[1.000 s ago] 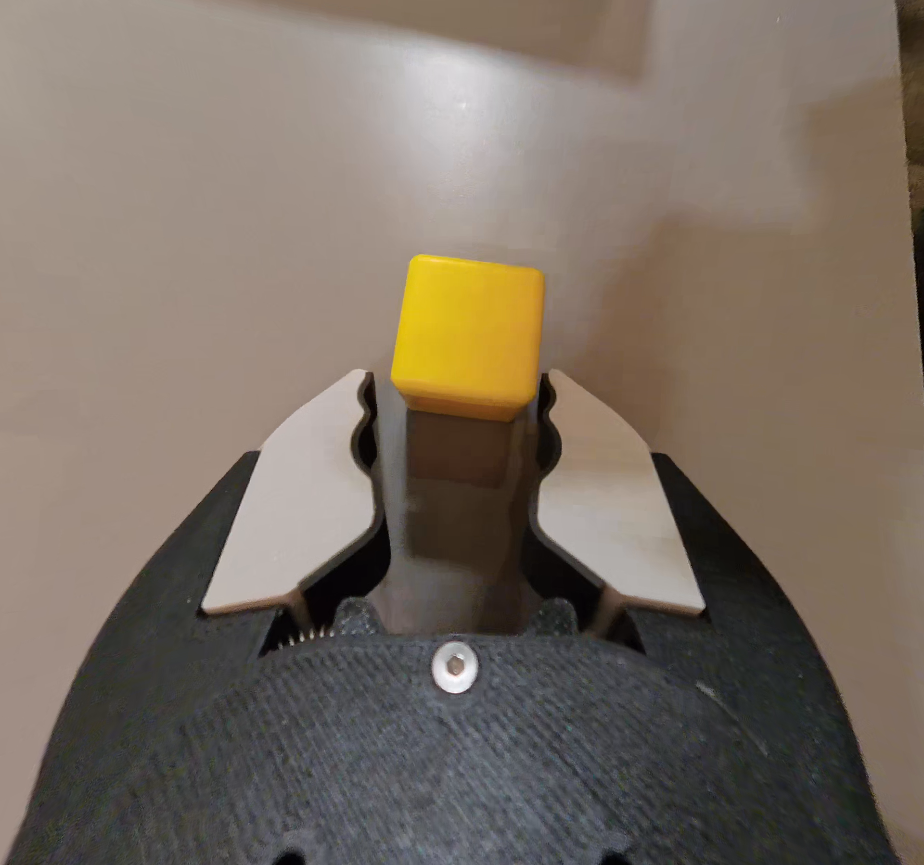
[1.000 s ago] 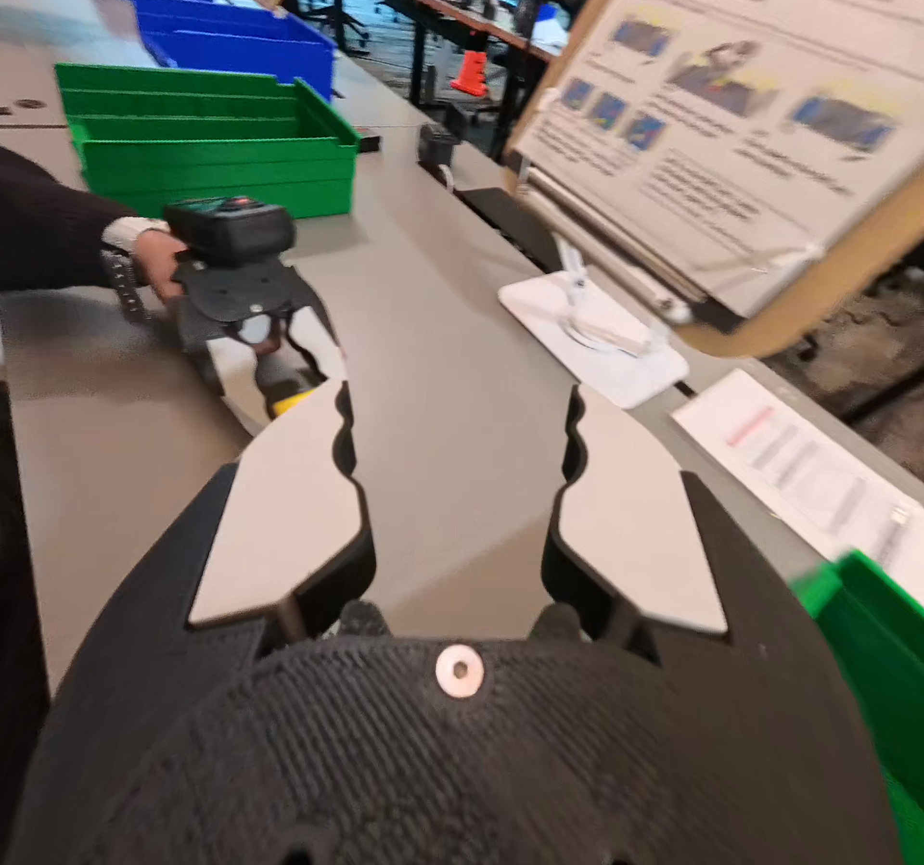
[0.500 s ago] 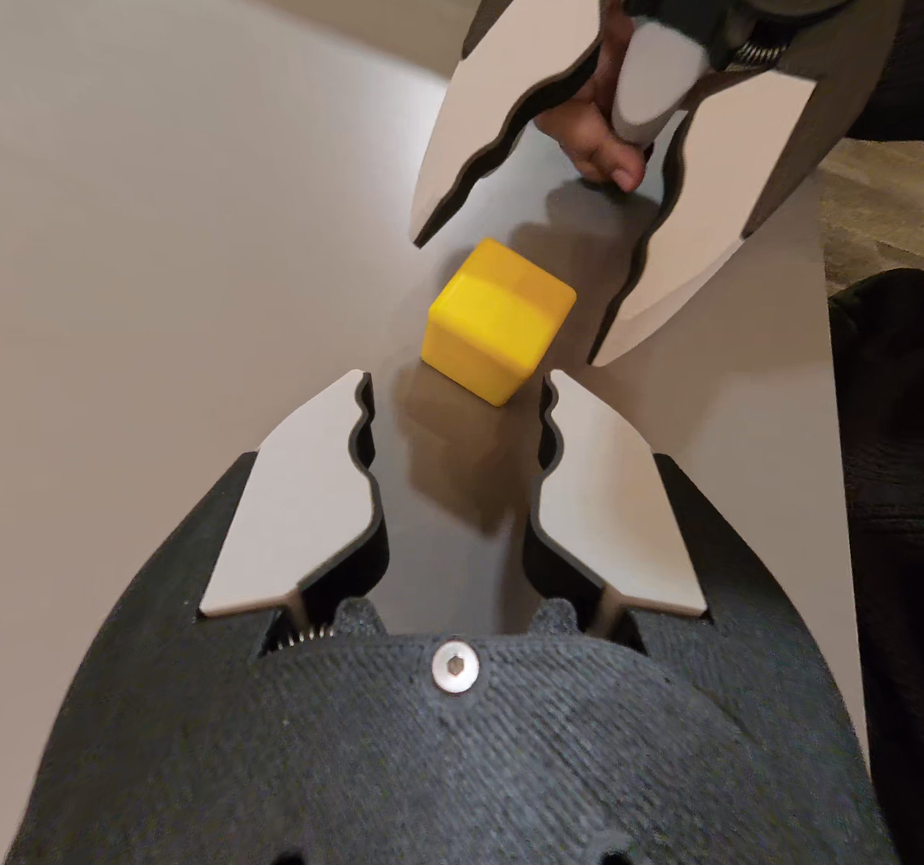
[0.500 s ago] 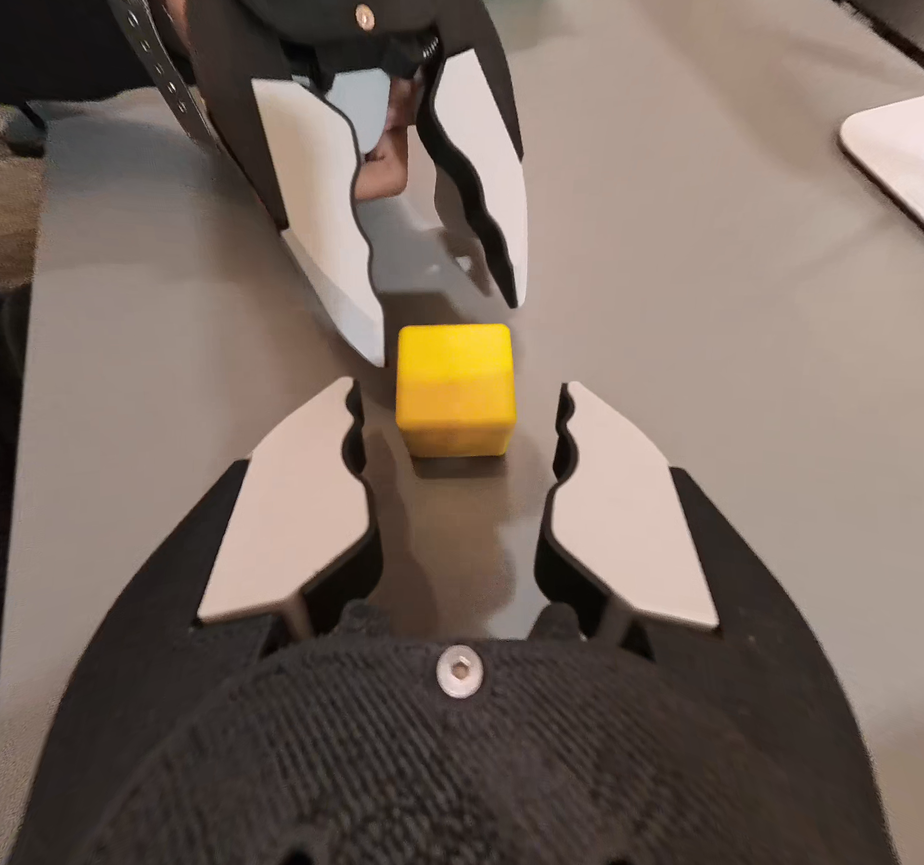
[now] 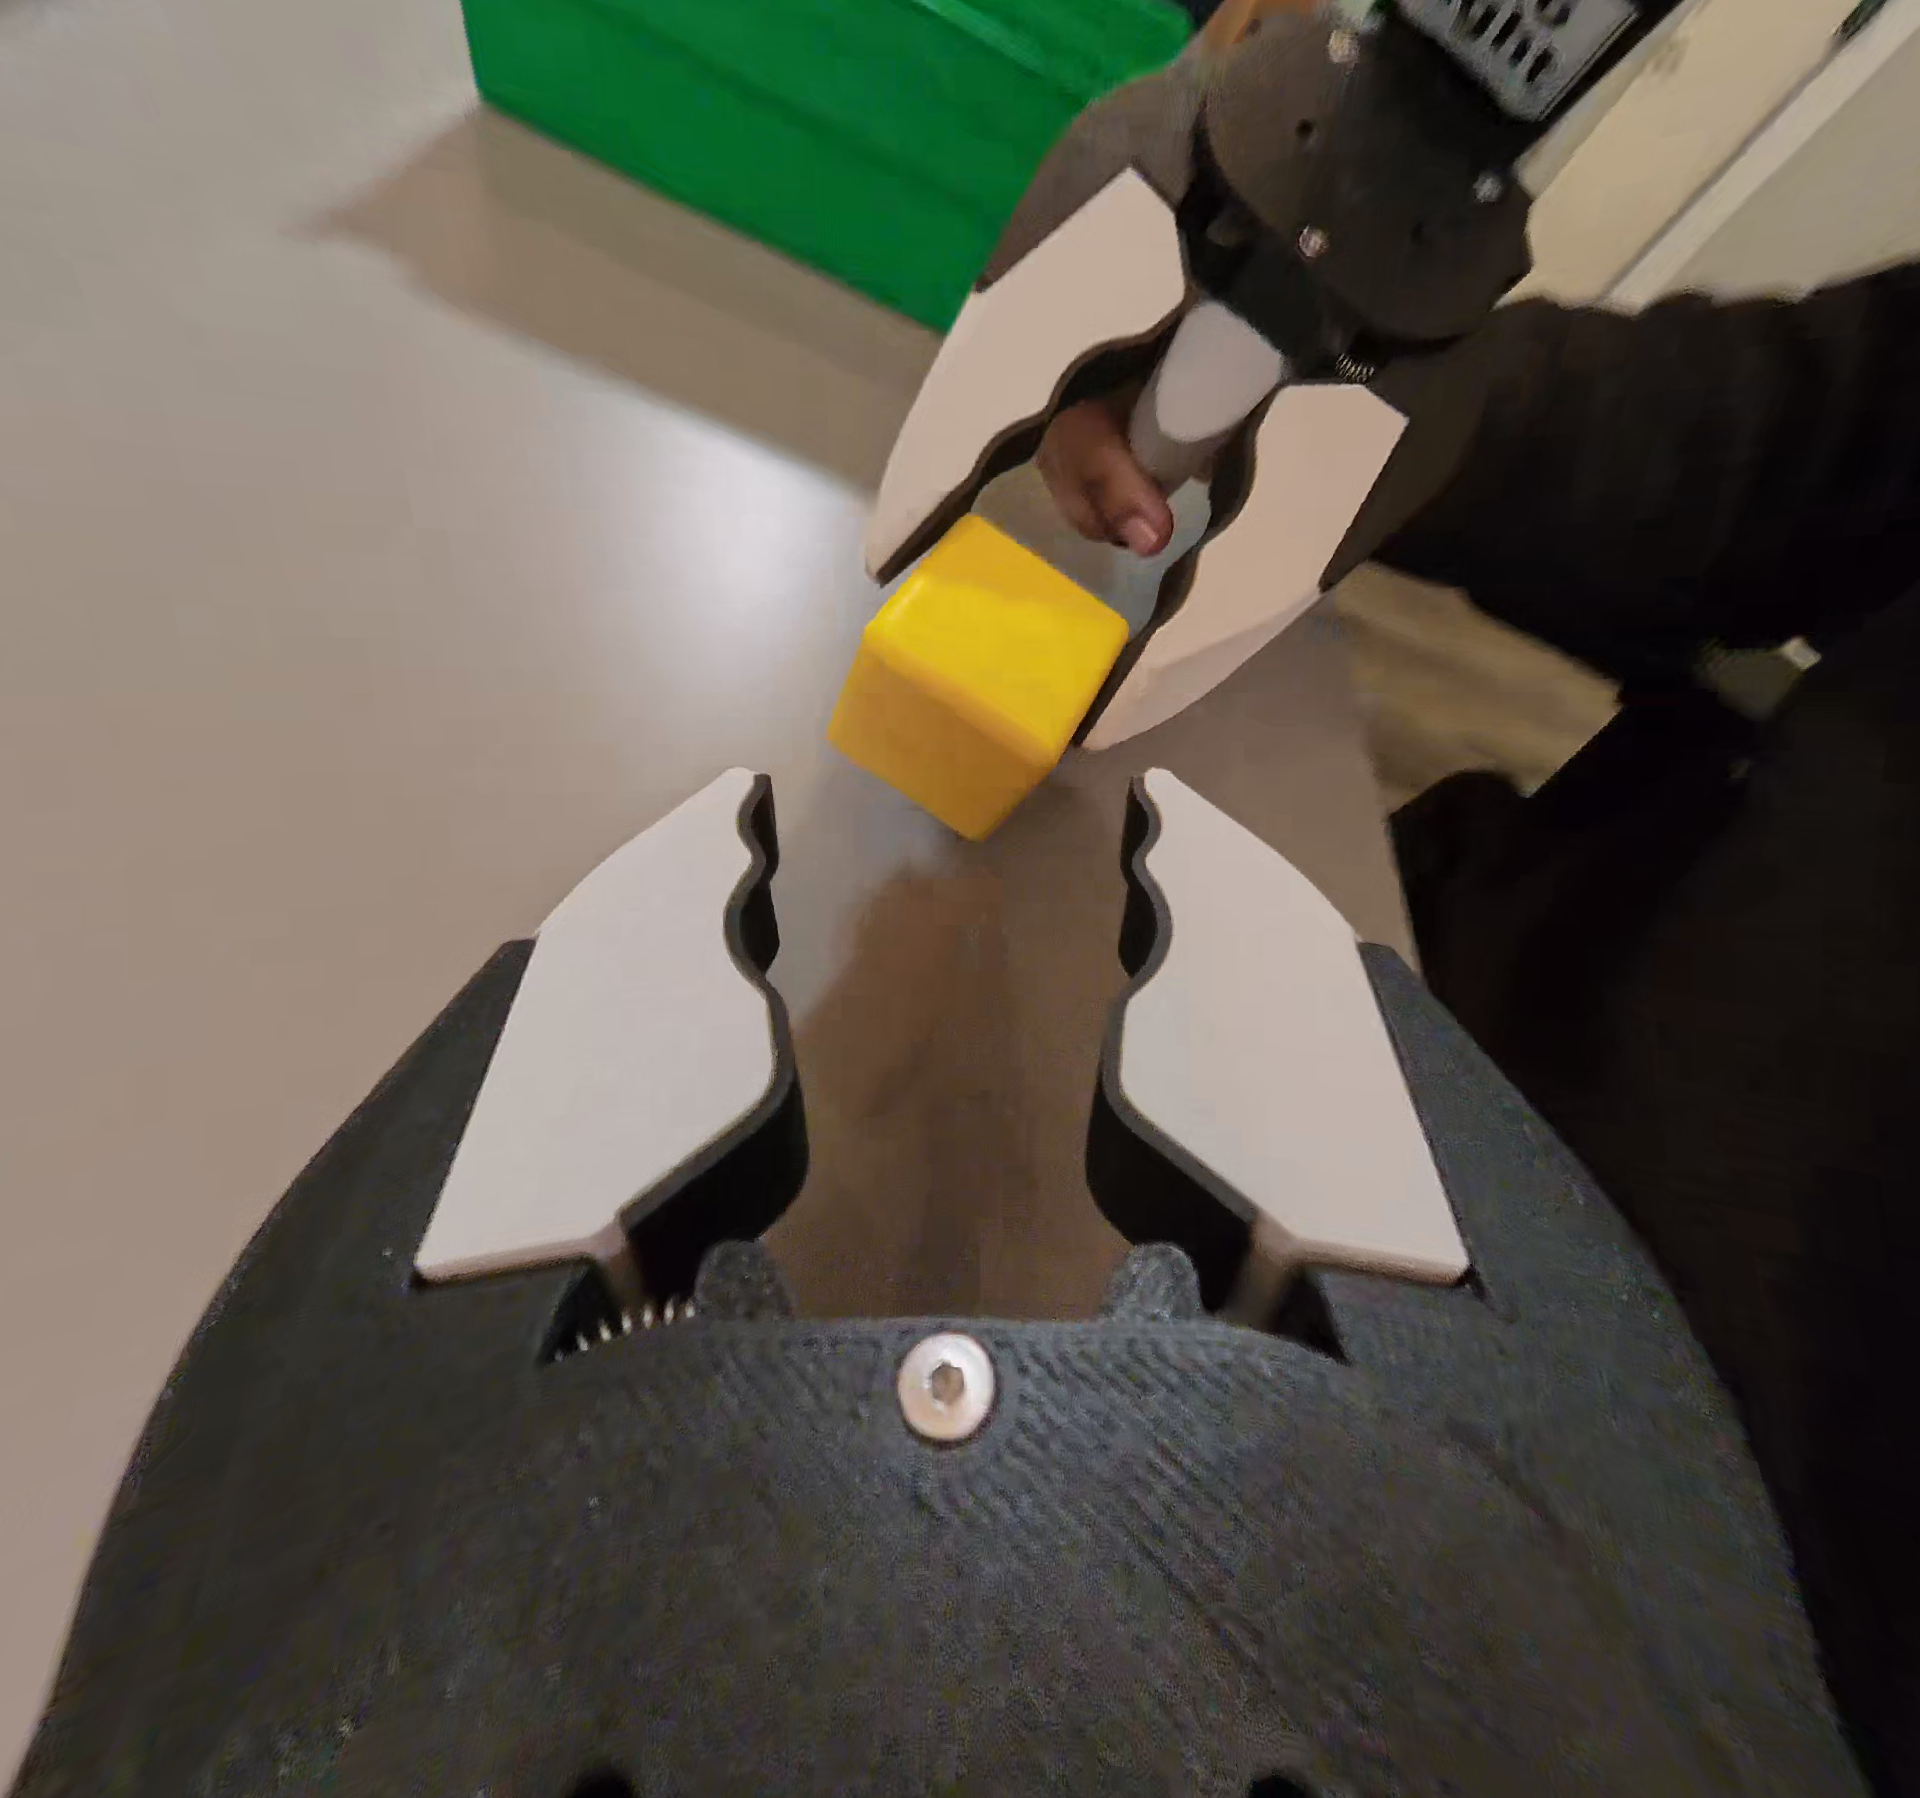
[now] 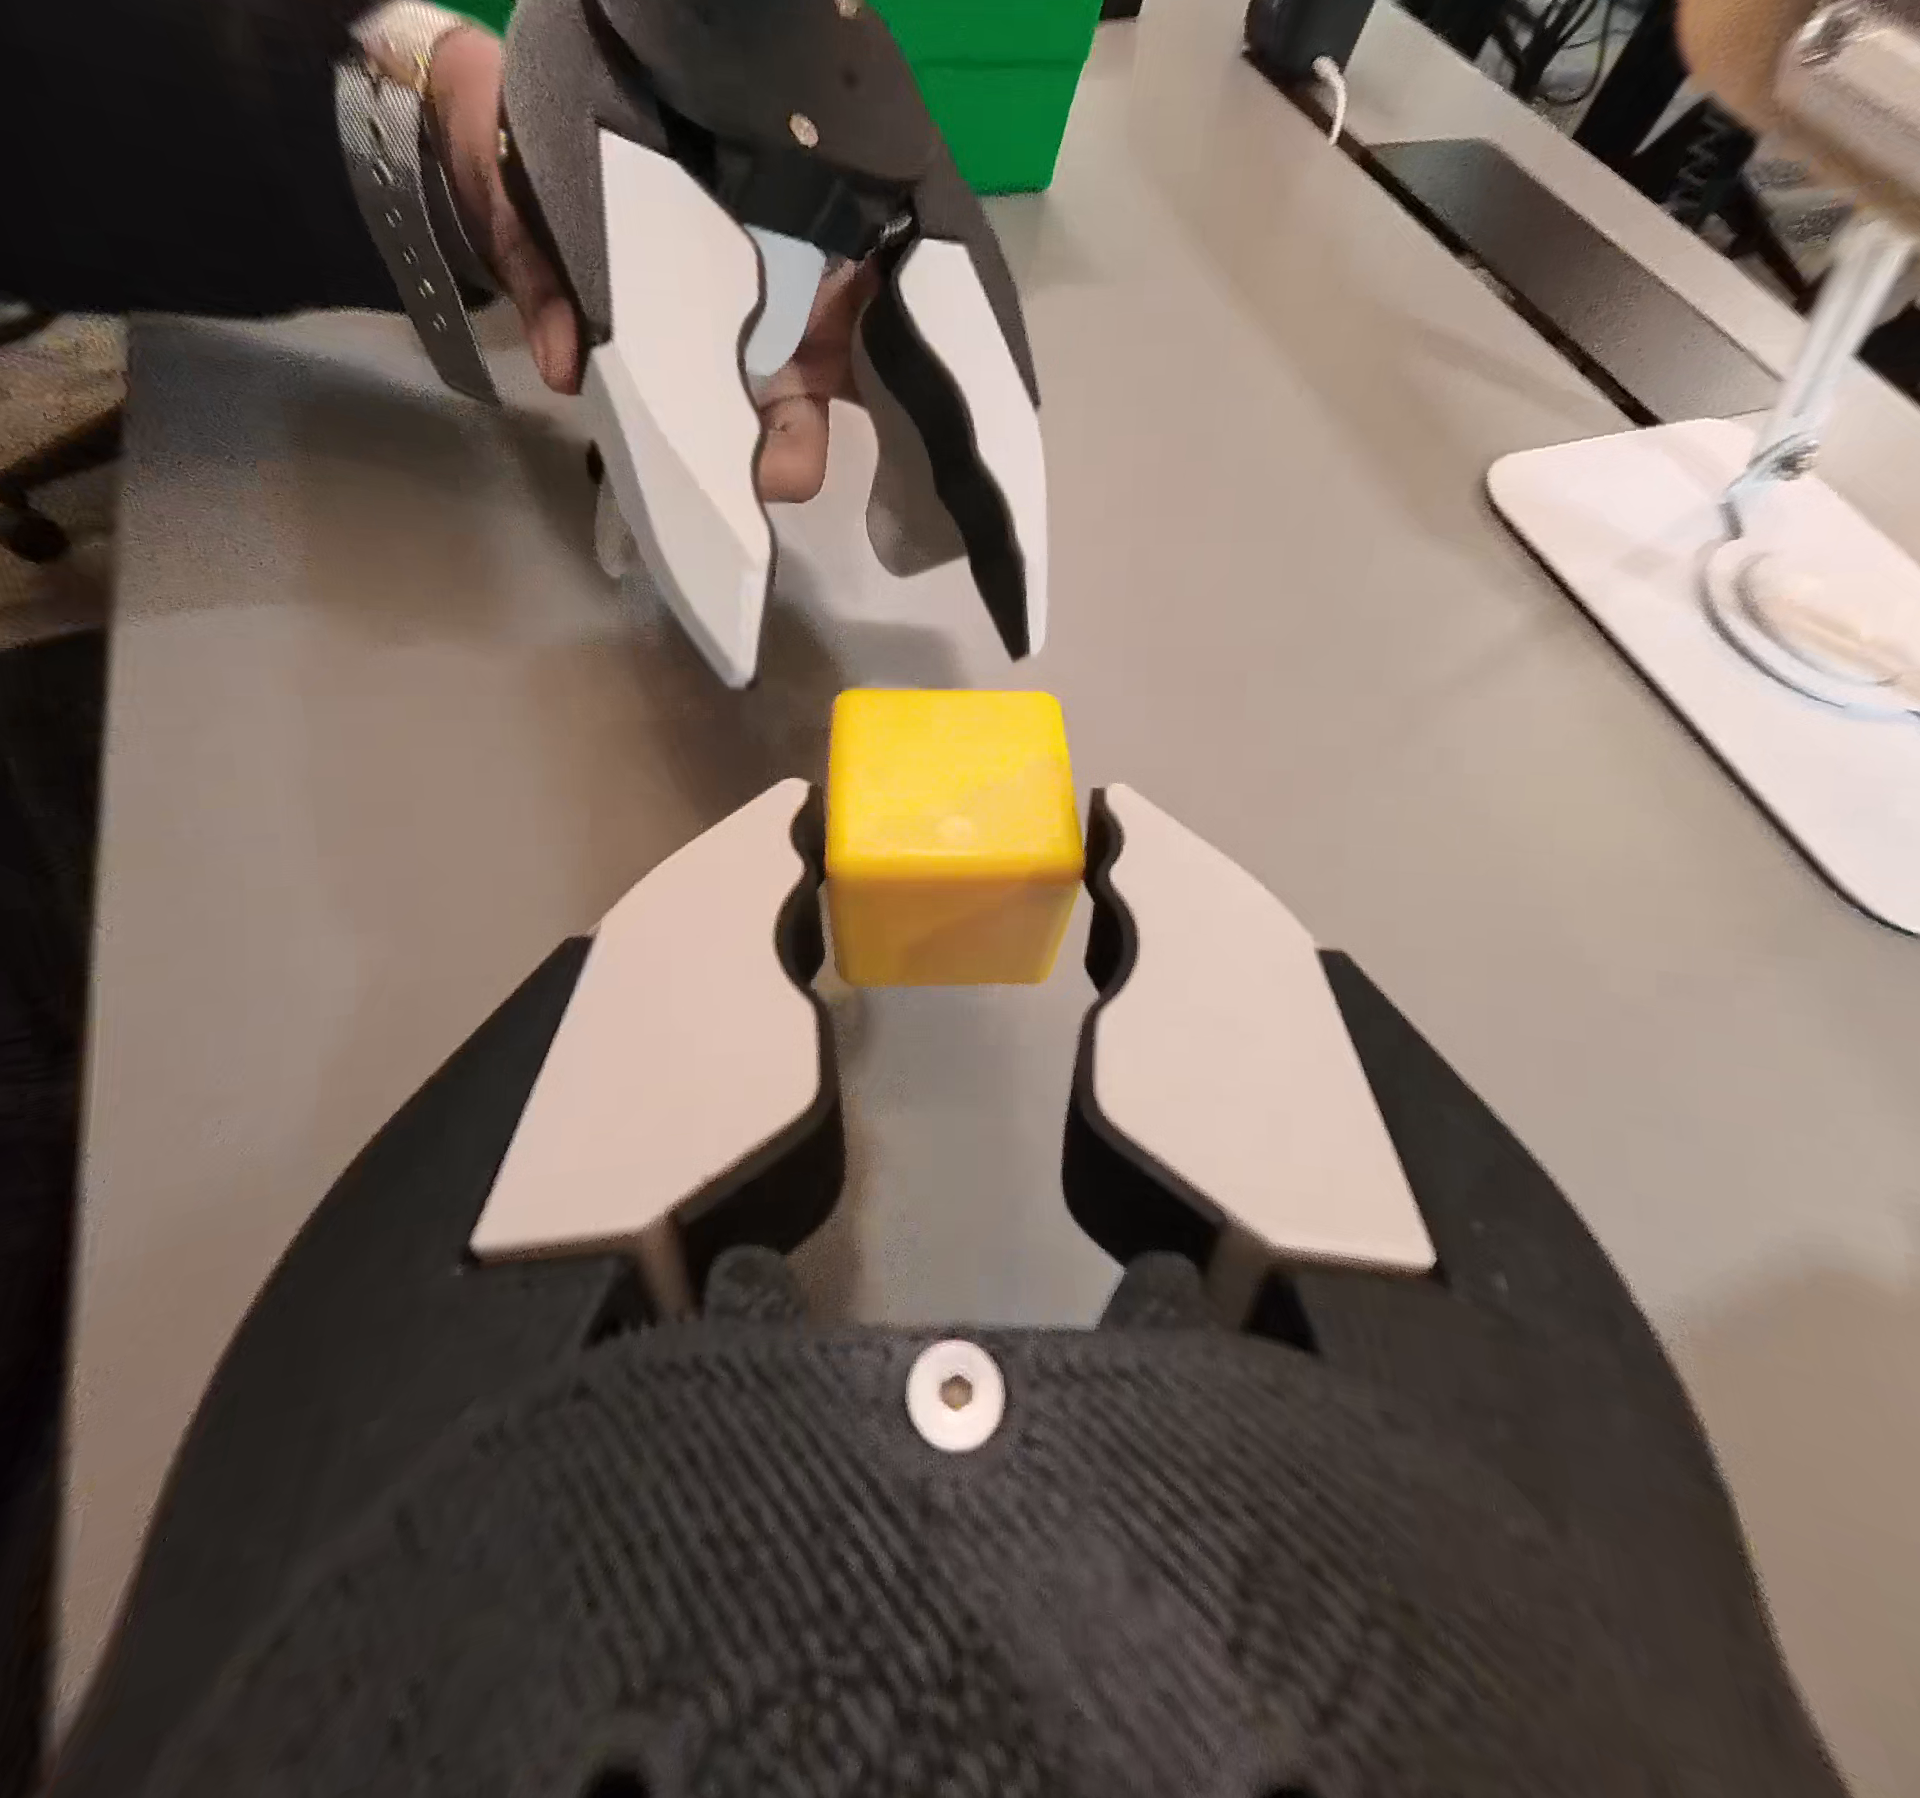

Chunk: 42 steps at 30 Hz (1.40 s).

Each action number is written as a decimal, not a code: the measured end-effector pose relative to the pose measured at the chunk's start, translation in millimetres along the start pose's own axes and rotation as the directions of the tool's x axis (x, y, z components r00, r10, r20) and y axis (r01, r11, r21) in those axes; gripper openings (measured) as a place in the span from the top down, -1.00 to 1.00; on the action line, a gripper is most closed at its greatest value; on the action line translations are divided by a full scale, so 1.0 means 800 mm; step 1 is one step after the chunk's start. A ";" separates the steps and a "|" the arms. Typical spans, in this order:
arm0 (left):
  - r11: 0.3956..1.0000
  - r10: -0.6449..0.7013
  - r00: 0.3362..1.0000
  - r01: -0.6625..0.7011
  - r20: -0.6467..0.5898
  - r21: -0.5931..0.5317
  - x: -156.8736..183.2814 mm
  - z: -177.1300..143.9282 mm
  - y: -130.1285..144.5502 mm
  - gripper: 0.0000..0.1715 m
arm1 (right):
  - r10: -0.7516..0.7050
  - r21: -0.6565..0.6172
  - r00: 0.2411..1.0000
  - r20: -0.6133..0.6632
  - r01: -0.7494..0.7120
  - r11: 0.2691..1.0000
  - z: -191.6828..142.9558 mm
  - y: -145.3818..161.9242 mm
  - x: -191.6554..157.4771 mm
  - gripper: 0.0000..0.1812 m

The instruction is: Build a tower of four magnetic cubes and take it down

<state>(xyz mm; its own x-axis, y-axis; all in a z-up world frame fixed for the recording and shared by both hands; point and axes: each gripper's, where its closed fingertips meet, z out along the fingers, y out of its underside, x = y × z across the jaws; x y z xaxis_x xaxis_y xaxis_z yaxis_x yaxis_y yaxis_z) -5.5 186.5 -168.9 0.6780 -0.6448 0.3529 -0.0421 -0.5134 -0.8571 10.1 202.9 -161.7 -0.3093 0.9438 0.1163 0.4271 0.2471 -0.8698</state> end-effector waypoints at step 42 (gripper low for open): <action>0.999 0.003 1.000 -0.004 -0.006 -0.038 0.009 0.027 0.009 0.26 | 0.112 -0.801 0.835 -0.538 -0.548 0.239 -0.393 0.304 0.187 0.33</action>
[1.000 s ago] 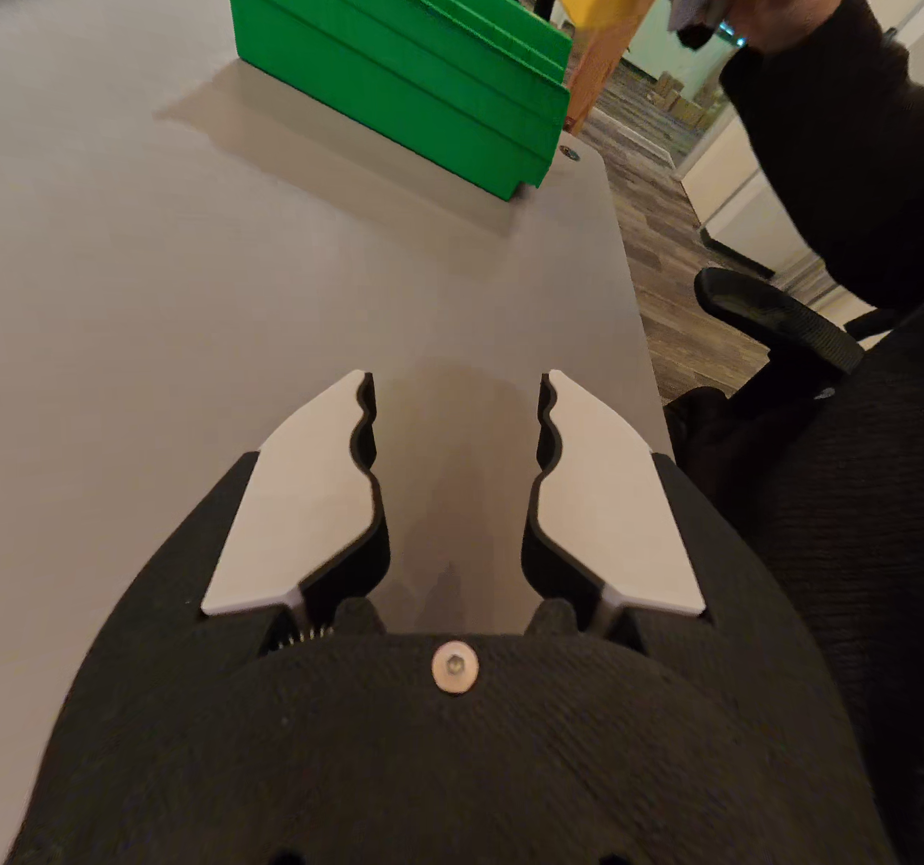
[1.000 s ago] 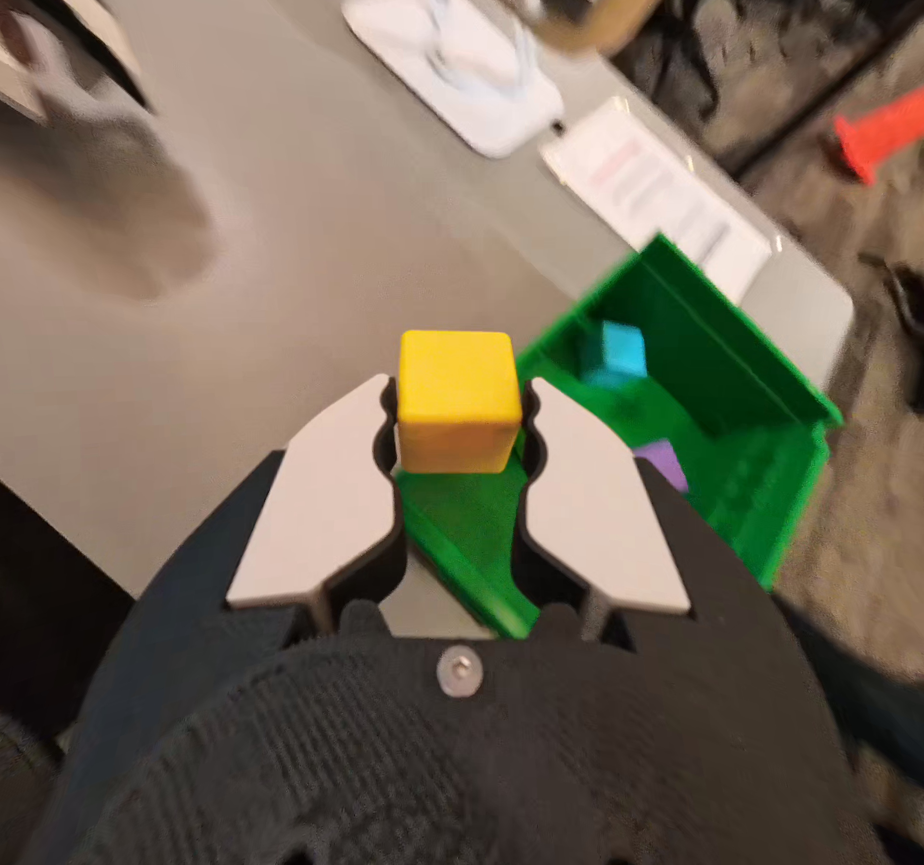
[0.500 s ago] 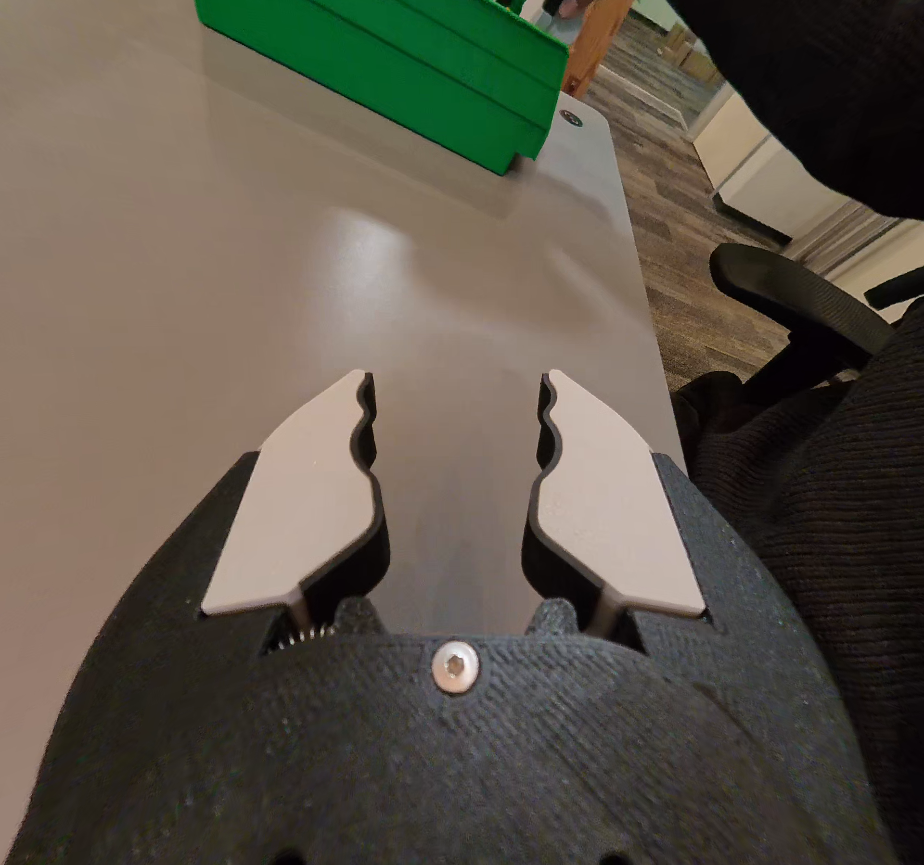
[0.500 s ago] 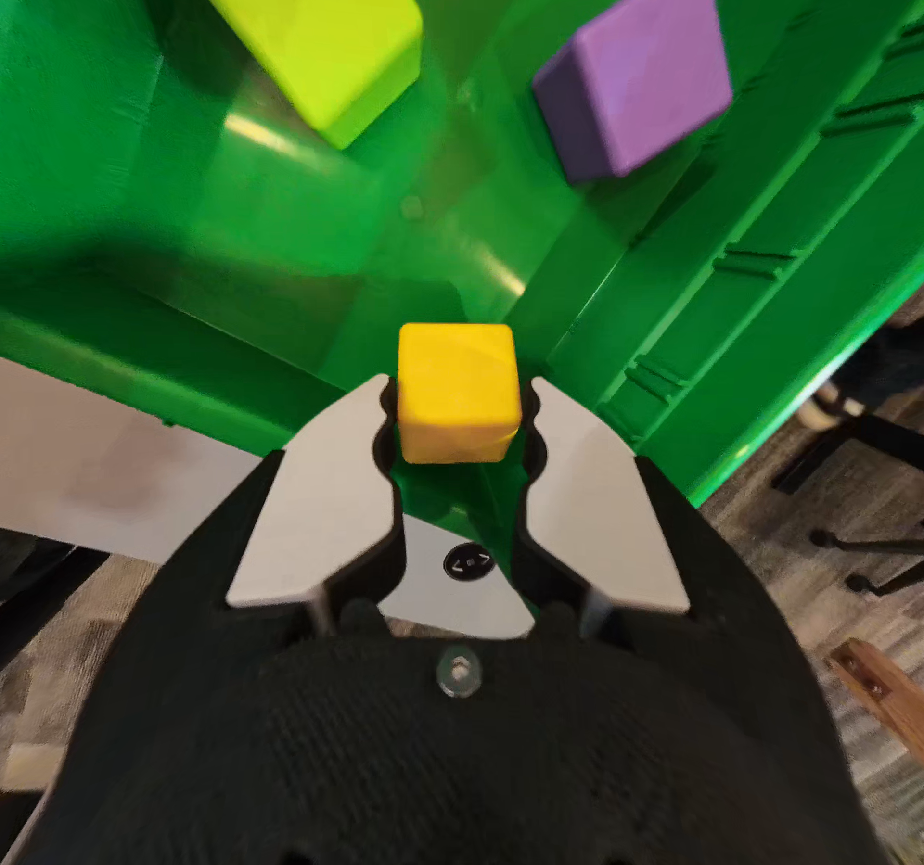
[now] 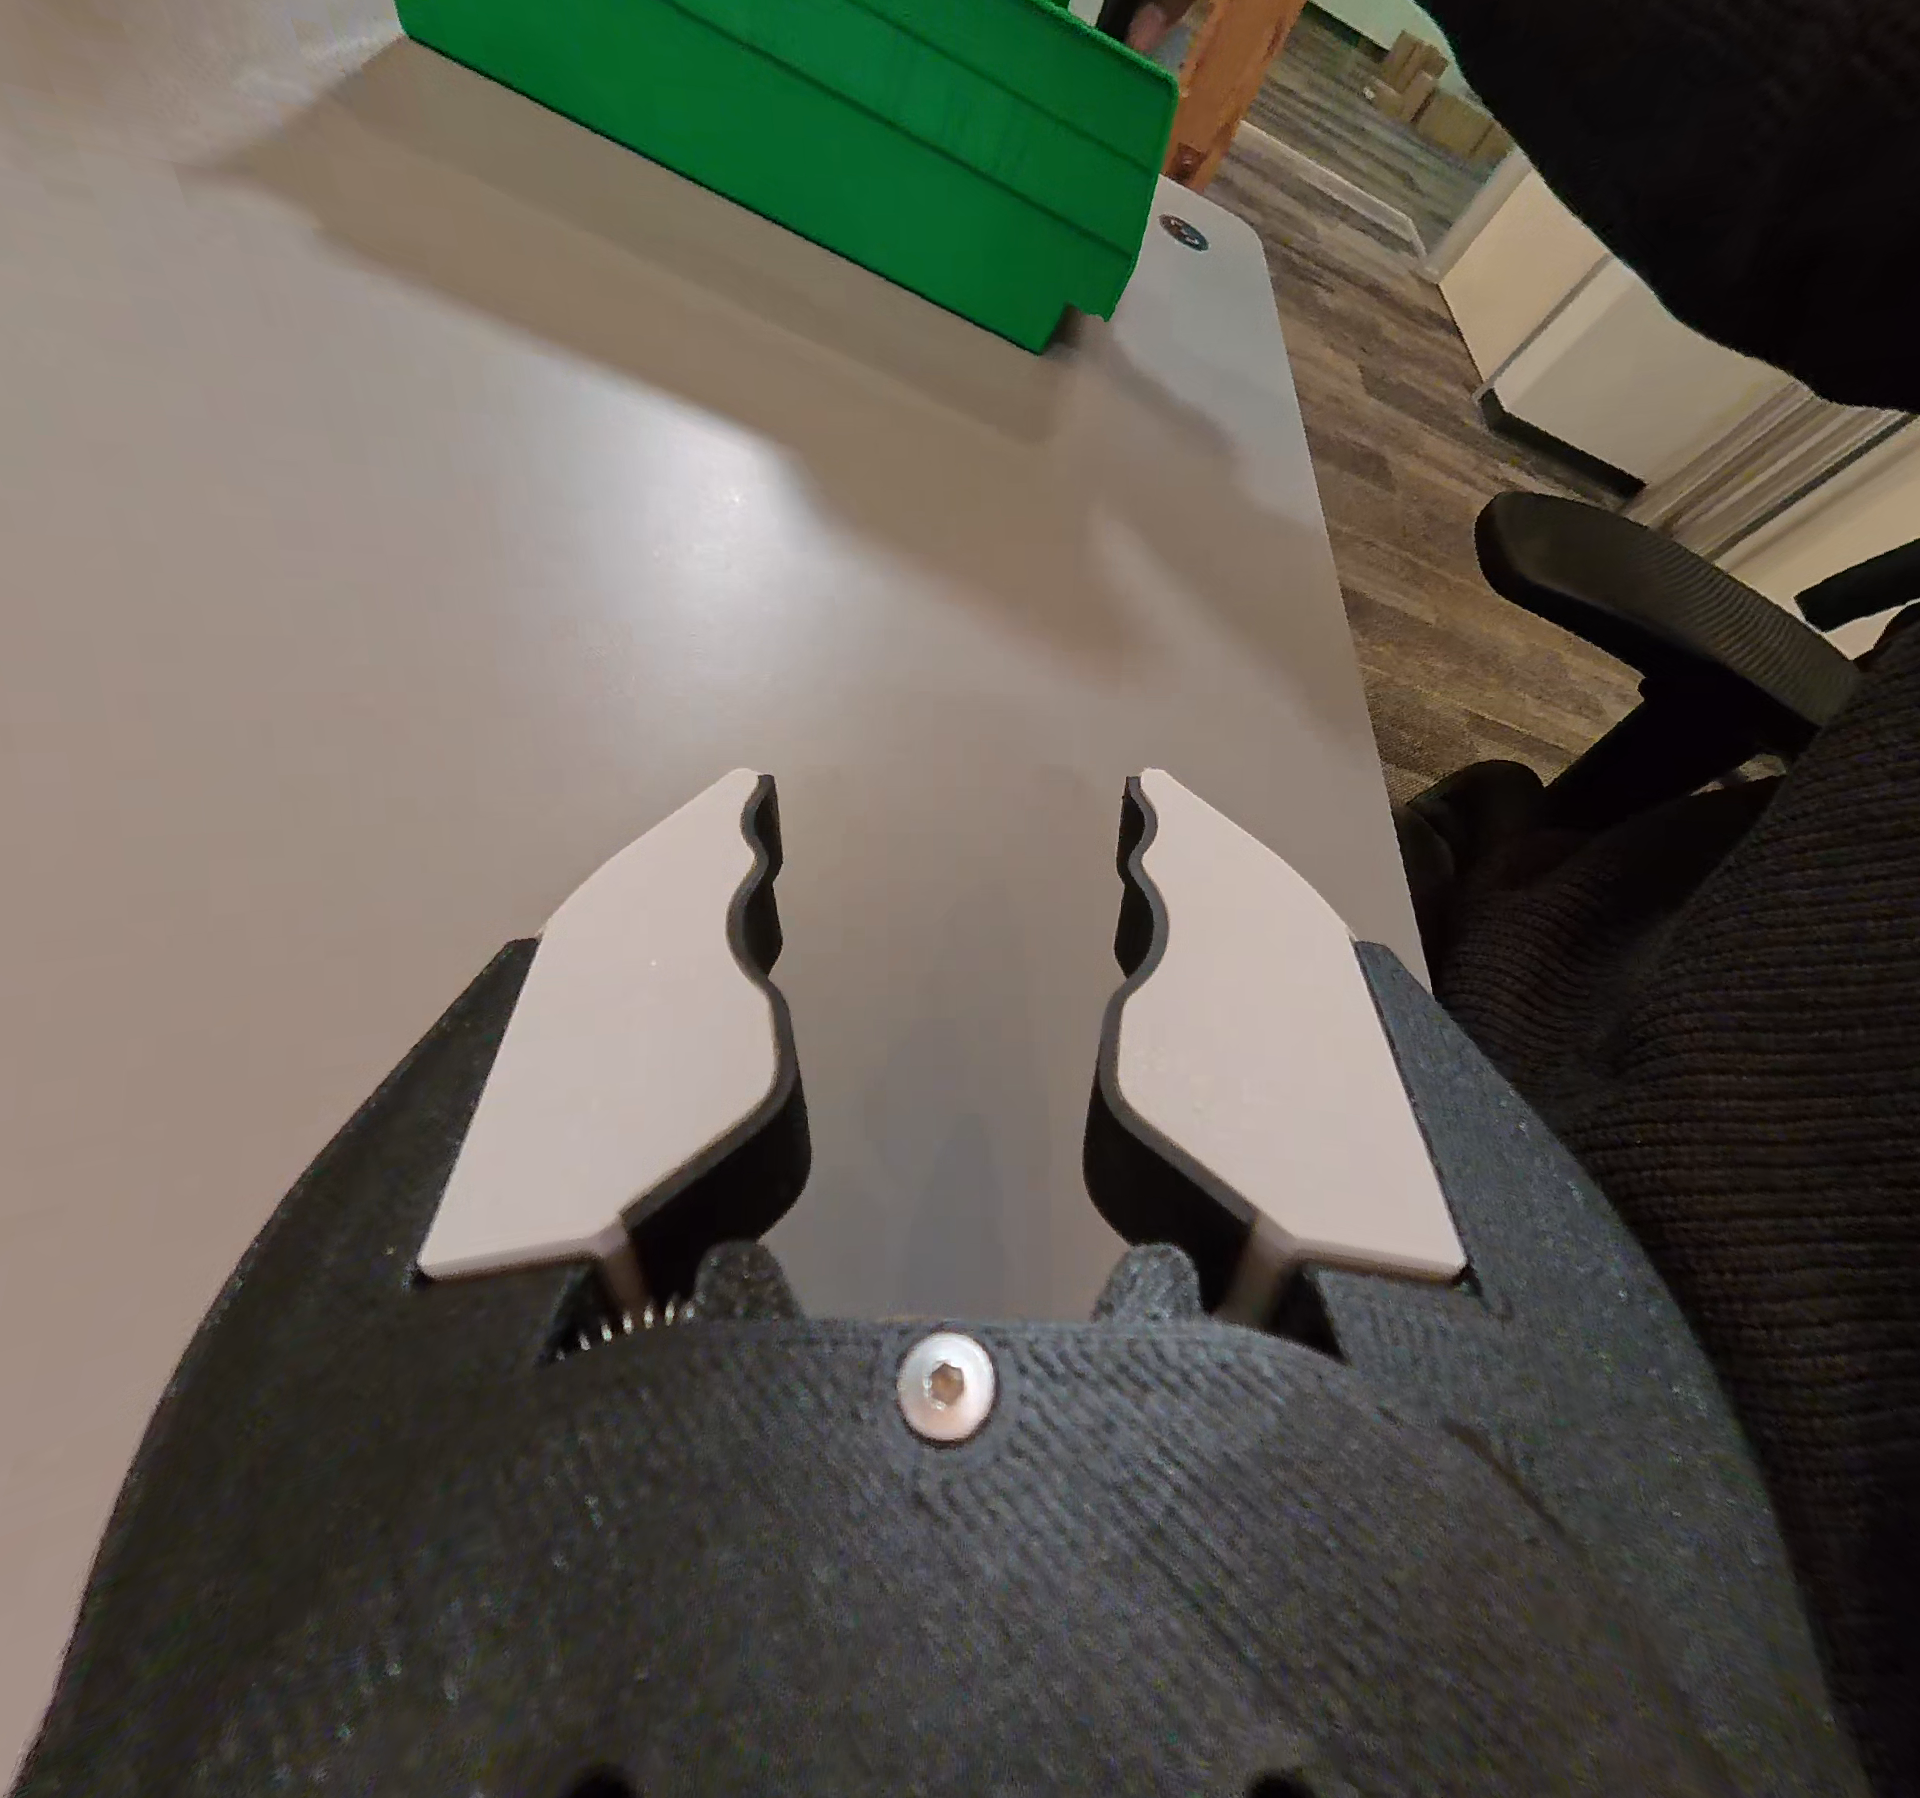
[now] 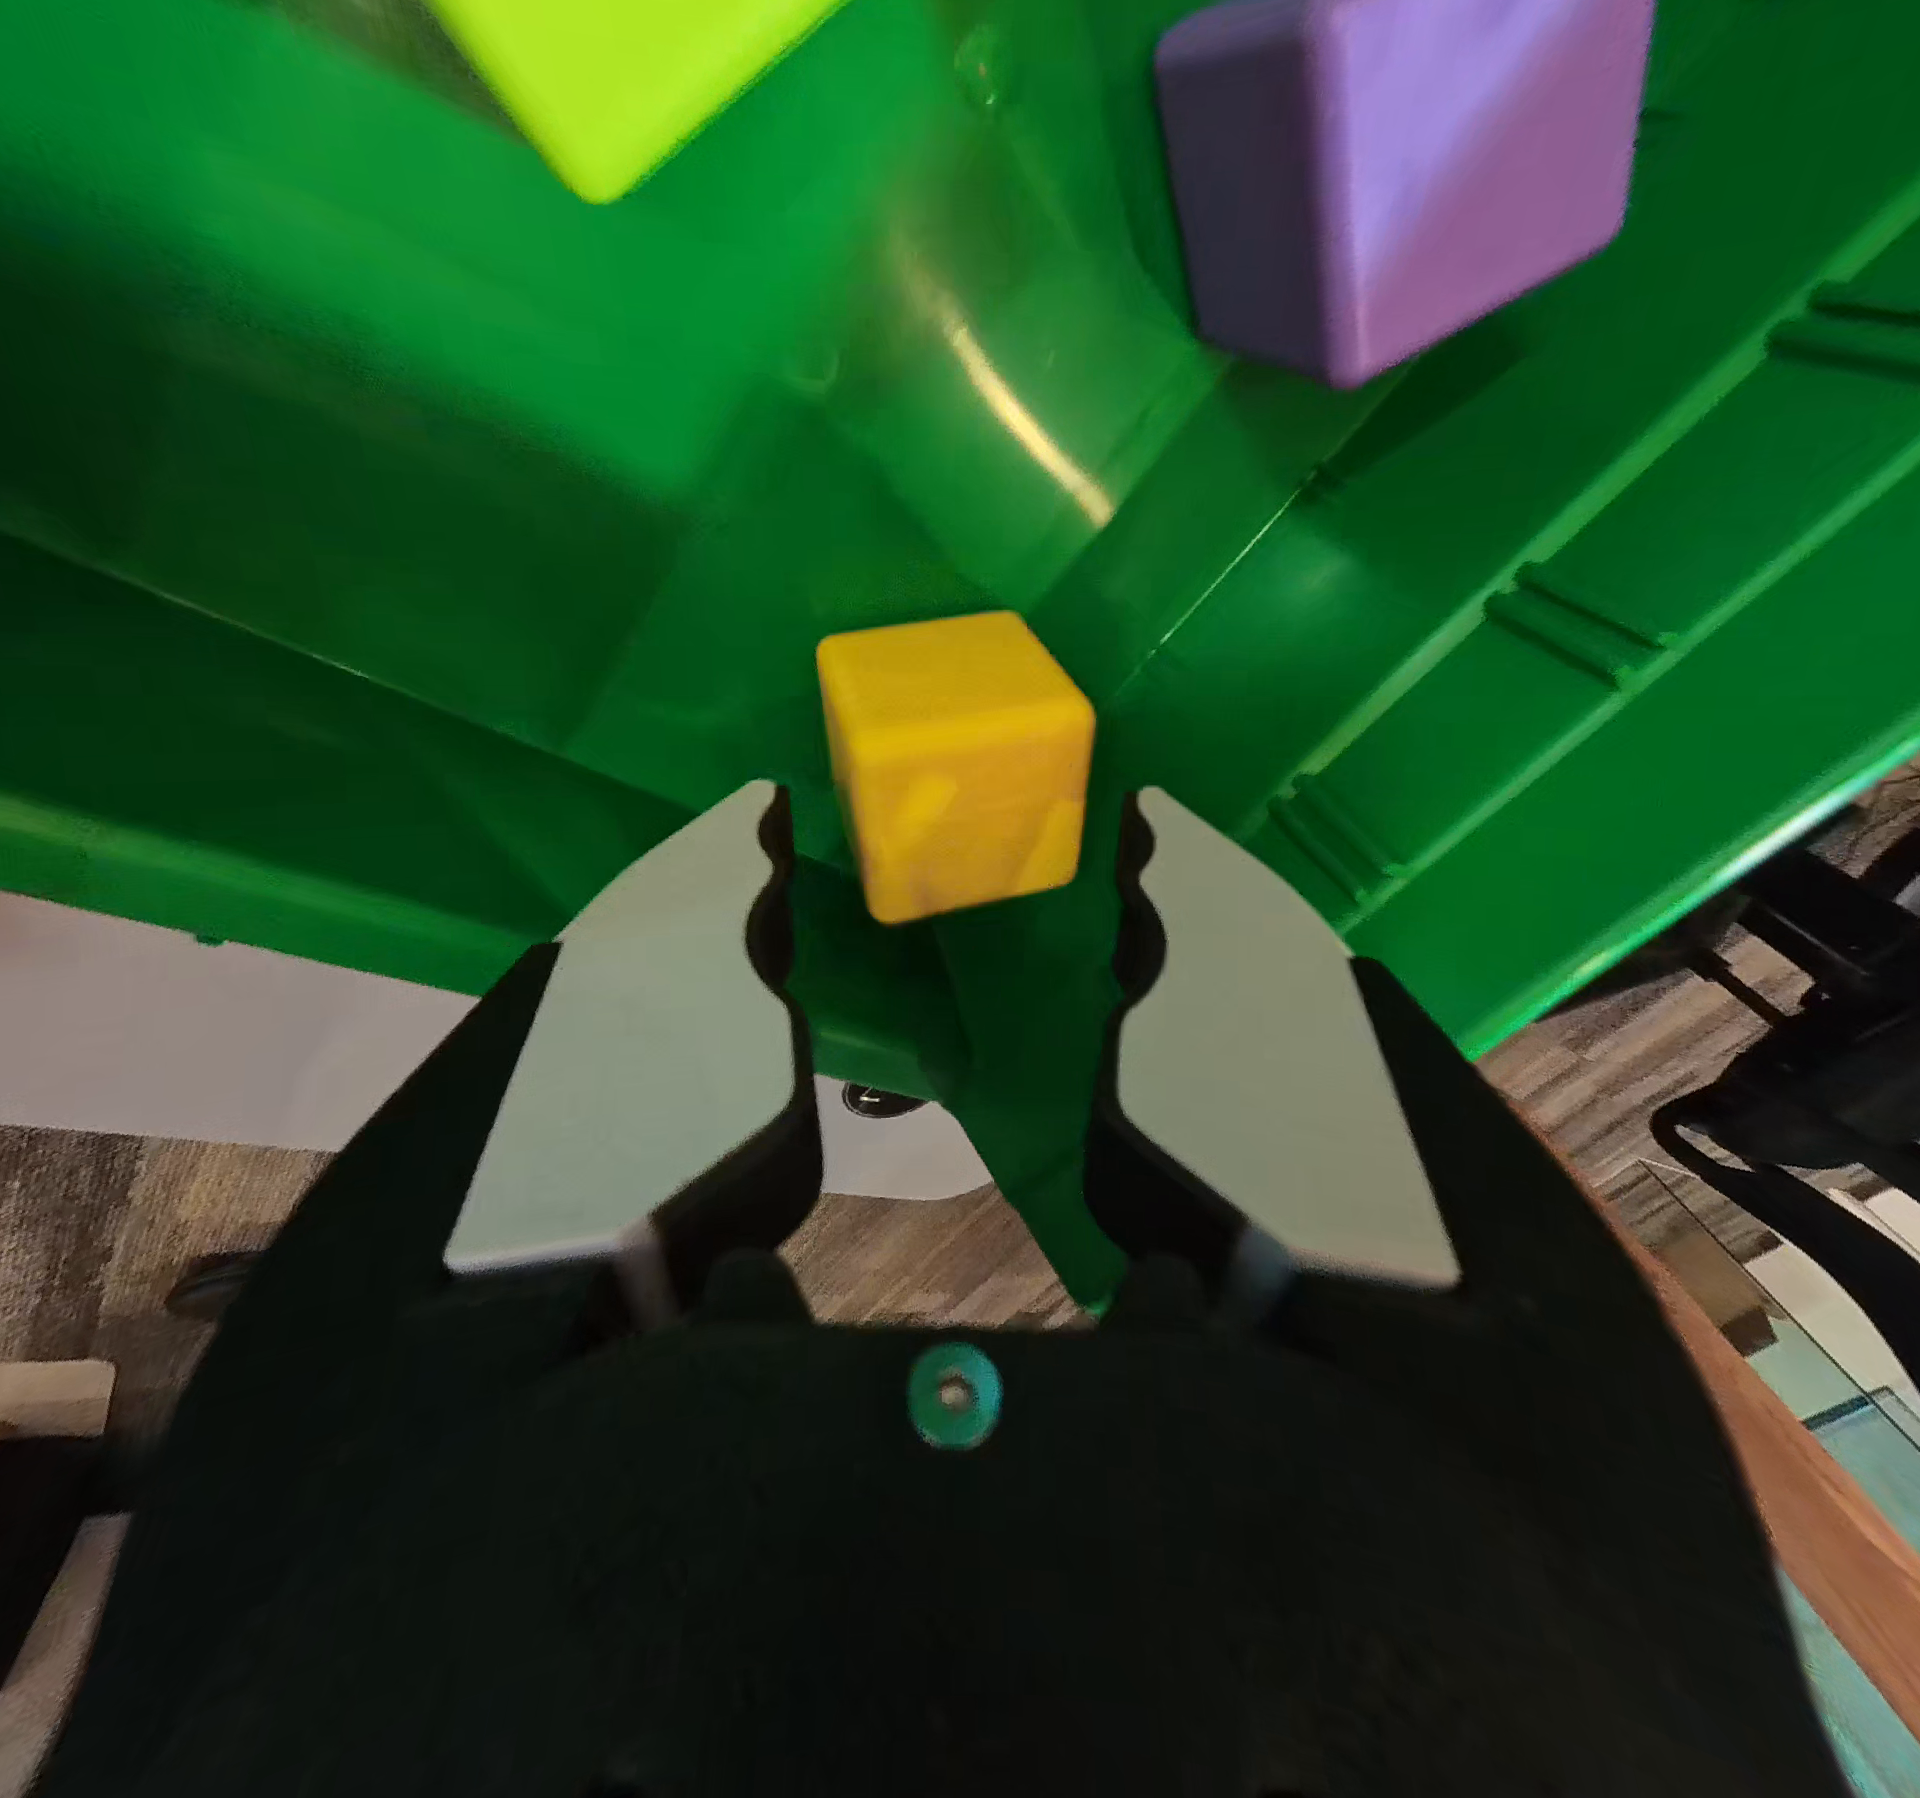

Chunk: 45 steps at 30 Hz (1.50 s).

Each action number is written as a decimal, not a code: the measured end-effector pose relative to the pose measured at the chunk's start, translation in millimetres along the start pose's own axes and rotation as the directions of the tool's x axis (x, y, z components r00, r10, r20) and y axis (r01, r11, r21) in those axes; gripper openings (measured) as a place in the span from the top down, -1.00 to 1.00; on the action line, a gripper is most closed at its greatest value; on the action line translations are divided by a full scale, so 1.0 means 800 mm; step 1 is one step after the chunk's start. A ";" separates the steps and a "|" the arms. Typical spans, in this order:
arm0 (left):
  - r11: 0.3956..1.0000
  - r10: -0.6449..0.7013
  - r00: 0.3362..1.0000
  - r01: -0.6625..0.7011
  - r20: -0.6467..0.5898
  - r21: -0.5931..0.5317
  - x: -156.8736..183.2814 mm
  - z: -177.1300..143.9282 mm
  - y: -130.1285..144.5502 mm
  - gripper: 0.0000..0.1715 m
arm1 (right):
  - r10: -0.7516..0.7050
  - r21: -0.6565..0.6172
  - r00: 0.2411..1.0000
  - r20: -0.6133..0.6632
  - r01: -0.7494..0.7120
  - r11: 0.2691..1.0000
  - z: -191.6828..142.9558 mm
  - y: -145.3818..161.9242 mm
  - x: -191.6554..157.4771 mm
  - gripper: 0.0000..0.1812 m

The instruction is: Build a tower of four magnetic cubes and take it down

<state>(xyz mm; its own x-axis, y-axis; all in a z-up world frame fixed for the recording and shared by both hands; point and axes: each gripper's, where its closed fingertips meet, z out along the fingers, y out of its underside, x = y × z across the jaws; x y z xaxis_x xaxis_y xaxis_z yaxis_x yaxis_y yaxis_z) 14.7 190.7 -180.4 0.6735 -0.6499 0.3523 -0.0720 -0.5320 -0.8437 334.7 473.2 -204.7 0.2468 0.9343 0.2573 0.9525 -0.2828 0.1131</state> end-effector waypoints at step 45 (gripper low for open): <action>0.895 -0.105 0.850 -0.145 0.515 0.421 0.038 -0.108 -0.058 0.64 | 0.175 0.927 0.935 0.309 -0.255 -0.275 -0.305 -0.149 -0.281 1.00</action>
